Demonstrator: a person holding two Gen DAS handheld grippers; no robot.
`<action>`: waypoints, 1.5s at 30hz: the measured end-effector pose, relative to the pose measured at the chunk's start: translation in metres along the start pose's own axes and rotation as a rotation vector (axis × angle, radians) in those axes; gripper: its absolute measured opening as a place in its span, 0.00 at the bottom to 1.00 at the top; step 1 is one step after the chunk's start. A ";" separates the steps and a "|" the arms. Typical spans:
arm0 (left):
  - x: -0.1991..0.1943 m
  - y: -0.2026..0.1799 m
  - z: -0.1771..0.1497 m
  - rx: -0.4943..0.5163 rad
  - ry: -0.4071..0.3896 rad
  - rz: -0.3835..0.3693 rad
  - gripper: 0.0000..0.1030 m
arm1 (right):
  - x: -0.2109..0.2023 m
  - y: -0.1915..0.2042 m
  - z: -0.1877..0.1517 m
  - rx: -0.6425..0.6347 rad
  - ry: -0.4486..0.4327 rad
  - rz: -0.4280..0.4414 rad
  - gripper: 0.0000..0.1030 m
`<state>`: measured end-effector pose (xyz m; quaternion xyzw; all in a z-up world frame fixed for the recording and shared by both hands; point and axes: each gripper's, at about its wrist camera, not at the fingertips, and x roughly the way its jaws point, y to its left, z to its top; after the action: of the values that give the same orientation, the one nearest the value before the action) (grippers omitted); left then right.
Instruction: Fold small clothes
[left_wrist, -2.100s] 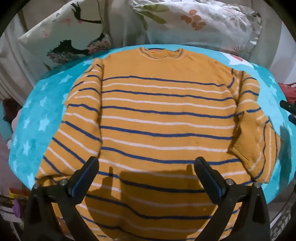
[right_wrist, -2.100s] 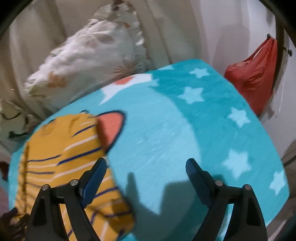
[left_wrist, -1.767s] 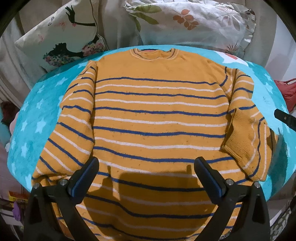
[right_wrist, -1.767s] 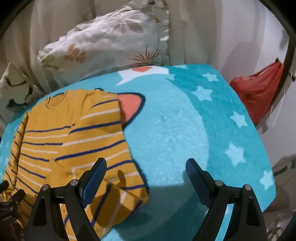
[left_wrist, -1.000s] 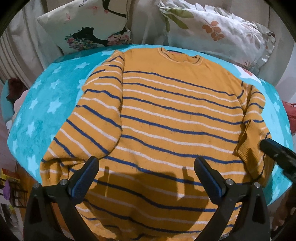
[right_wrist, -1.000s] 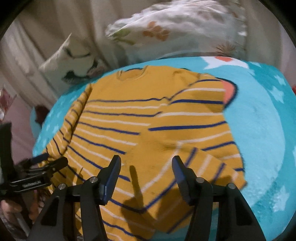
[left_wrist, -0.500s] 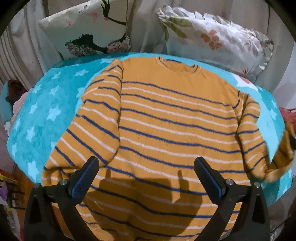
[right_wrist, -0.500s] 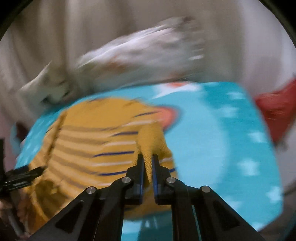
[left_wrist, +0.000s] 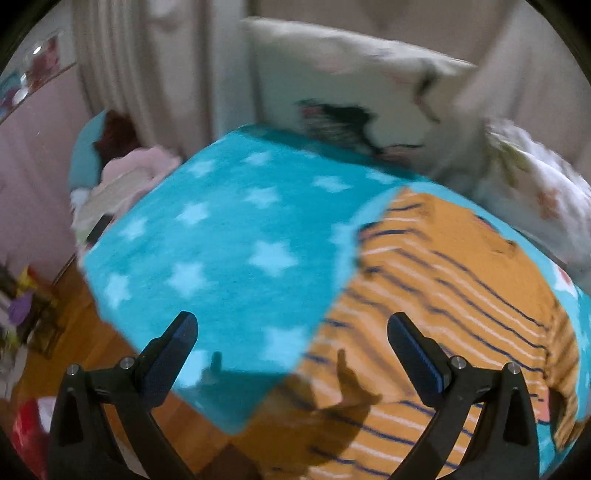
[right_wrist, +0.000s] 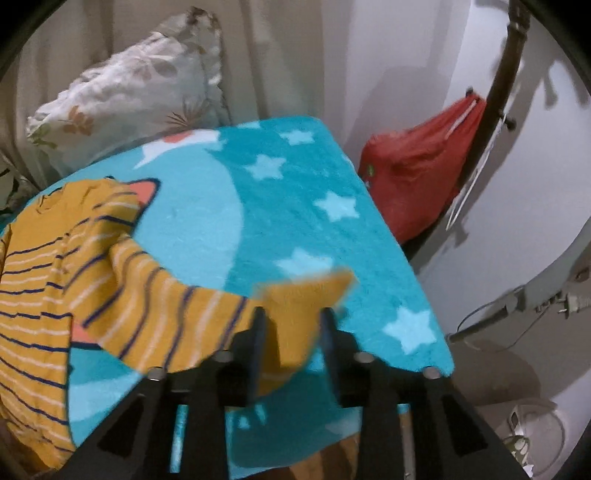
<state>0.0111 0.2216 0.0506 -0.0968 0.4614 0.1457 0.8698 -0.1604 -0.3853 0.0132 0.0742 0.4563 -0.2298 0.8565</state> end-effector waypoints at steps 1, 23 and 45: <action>0.006 0.011 -0.001 -0.018 0.013 0.009 0.99 | -0.005 0.007 0.003 -0.006 -0.020 -0.002 0.45; 0.082 0.084 0.050 0.072 0.147 -0.124 0.10 | -0.038 0.274 0.025 -0.249 -0.071 0.273 0.49; 0.152 0.241 0.094 -0.459 0.213 -0.208 0.66 | -0.029 0.367 0.008 -0.329 0.024 0.281 0.49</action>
<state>0.0820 0.5017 -0.0318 -0.3531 0.4927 0.1455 0.7819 0.0006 -0.0546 0.0112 -0.0008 0.4829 -0.0298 0.8751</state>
